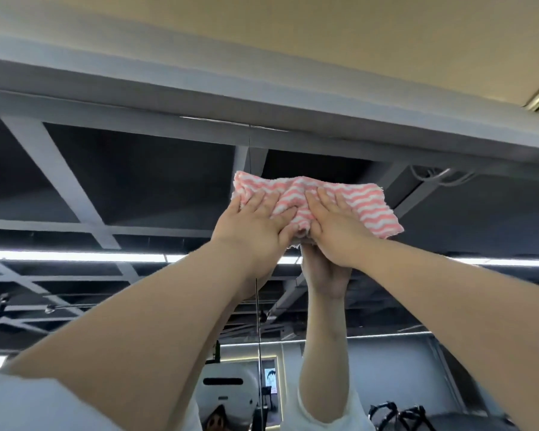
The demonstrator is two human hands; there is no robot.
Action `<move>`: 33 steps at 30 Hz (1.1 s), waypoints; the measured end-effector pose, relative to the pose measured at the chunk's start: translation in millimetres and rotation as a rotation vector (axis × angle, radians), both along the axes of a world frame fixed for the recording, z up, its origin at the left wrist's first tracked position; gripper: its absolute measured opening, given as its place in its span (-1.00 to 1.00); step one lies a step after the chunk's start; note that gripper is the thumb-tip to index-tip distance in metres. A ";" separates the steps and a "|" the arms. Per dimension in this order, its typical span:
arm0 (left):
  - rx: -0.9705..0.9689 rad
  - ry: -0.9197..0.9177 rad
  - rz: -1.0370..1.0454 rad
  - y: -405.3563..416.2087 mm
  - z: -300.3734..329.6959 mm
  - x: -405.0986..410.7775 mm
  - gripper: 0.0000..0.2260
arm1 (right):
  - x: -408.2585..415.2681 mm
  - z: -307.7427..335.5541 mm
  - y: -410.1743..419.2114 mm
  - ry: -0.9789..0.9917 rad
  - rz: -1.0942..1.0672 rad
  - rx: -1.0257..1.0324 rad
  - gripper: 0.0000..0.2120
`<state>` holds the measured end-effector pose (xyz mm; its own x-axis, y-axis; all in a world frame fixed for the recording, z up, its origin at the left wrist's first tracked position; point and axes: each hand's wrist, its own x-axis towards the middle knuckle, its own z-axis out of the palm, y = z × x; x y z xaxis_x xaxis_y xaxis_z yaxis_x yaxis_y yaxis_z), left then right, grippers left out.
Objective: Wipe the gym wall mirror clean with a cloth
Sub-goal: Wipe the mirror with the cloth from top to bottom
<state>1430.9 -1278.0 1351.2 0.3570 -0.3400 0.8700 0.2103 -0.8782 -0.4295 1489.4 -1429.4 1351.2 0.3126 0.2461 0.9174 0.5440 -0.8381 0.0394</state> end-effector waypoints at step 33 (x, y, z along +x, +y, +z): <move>-0.422 -0.258 0.212 -70.0 116.2 35.7 -0.38 | 35.7 118.7 -47.7 -0.193 0.089 -0.016 -0.51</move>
